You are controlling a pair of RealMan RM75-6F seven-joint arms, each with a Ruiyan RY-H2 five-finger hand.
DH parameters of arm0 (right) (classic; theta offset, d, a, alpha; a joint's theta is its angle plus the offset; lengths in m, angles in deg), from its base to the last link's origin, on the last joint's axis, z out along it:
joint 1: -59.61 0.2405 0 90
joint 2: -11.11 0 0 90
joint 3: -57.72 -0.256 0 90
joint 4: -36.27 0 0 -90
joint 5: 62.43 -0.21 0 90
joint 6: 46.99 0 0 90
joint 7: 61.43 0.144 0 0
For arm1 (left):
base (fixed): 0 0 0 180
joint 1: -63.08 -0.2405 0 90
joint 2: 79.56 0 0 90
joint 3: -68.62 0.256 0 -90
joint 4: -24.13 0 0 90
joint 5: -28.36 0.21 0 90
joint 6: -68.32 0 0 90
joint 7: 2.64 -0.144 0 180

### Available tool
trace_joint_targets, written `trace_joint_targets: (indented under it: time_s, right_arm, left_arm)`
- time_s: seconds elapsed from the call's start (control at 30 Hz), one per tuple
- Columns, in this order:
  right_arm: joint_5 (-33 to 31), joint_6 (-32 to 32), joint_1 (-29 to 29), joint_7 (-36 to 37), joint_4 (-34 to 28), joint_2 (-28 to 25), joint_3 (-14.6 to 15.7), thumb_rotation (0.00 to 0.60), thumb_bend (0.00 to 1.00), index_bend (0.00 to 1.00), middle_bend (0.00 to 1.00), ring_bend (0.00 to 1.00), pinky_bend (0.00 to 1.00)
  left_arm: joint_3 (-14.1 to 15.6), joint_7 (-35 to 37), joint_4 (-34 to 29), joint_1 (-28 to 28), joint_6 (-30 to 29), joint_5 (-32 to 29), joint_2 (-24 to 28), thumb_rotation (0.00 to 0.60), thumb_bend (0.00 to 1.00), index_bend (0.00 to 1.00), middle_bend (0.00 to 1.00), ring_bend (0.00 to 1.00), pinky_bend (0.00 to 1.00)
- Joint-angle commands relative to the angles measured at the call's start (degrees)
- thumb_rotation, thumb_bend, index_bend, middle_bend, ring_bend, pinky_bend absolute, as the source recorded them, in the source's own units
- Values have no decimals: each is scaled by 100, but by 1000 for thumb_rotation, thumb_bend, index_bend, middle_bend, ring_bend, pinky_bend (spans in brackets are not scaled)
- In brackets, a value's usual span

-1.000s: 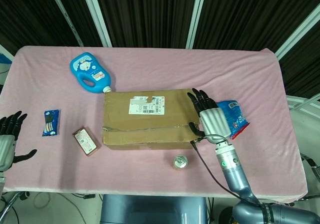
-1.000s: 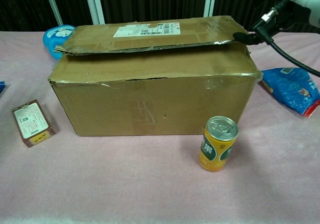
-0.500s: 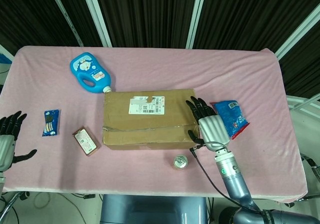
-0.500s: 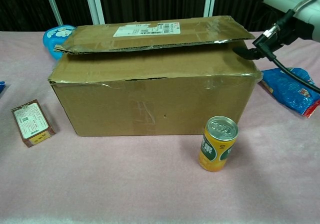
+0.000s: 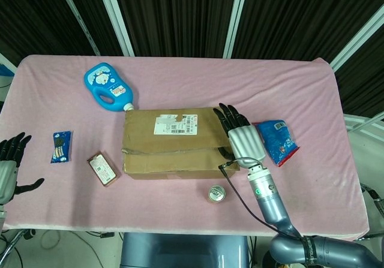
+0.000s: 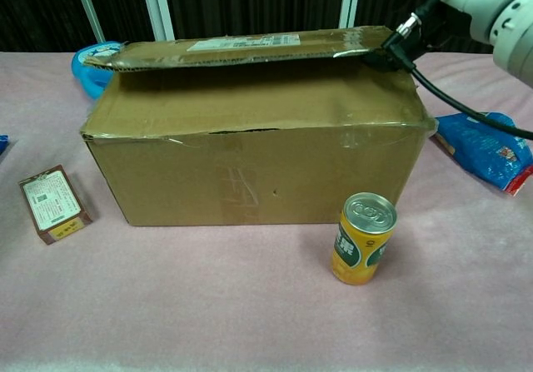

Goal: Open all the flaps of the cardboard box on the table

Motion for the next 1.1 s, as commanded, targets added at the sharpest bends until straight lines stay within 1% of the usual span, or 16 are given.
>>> trace_joint_targets:
  time_s: [0.03, 0.2, 0.37, 0.47, 0.53, 0.63, 0.77, 0.93, 1.03, 1.1]
  right_arm:
    - [-42, -24, 149, -88, 6, -56, -202, 600, 398, 0, 0, 0, 218]
    - [-258, -101, 400, -236, -9, -179, -552, 600, 398, 0, 0, 0, 218]
    - [-770, -274, 770, -315, 187, -175, -998, 600, 395, 0, 0, 0, 218]
    - [-1035, -387, 1070, -397, 509, -113, -1252, 600, 392, 0, 0, 0, 218]
    - [-1202, -481, 1339, -463, 827, -36, -1414, 600, 390, 0, 0, 0, 217]
    - [-1365, -603, 1693, -520, 1303, 95, -1577, 600, 388, 0, 0, 0, 218]
    - [-1522, -787, 2221, -596, 2050, 329, -1706, 600, 388, 0, 0, 0, 217]
    - [-1768, -1054, 2711, -641, 2946, 595, -1722, 600, 385, 0, 0, 0, 218]
    - [-1839, -1099, 2792, -596, 3131, 642, -1677, 600, 382, 0, 0, 0, 218]
    - [-1768, -1001, 2696, -482, 3039, 594, -1584, 600, 381, 0, 0, 0, 218]
  left_arm:
    - [-6, 6, -11, 4, 18, -23, 2, 600, 84, 0, 0, 0, 0]
    - [-11, 4, -45, 11, 58, -69, 10, 600, 84, 0, 0, 0, 0]
    - [-14, -17, -55, 18, 74, -85, 13, 600, 84, 0, 0, 0, 0]
    - [-22, -11, -65, 18, 86, -118, 11, 600, 84, 0, 0, 0, 0]
    - [-34, -10, -72, 22, 98, -147, 12, 600, 84, 0, 0, 0, 0]
    - [-41, -3, -82, 26, 122, -183, 11, 600, 84, 0, 0, 0, 0]
    - [-36, -19, -104, 27, 133, -191, 15, 600, 84, 0, 0, 0, 0]
    - [-8, -72, -107, 16, 99, -136, 9, 600, 84, 0, 0, 0, 0]
    - [-15, -71, -111, 7, 92, -162, 8, 600, 84, 0, 0, 0, 0]
    - [-22, -77, -116, 7, 98, -188, 5, 600, 84, 0, 0, 0, 0]
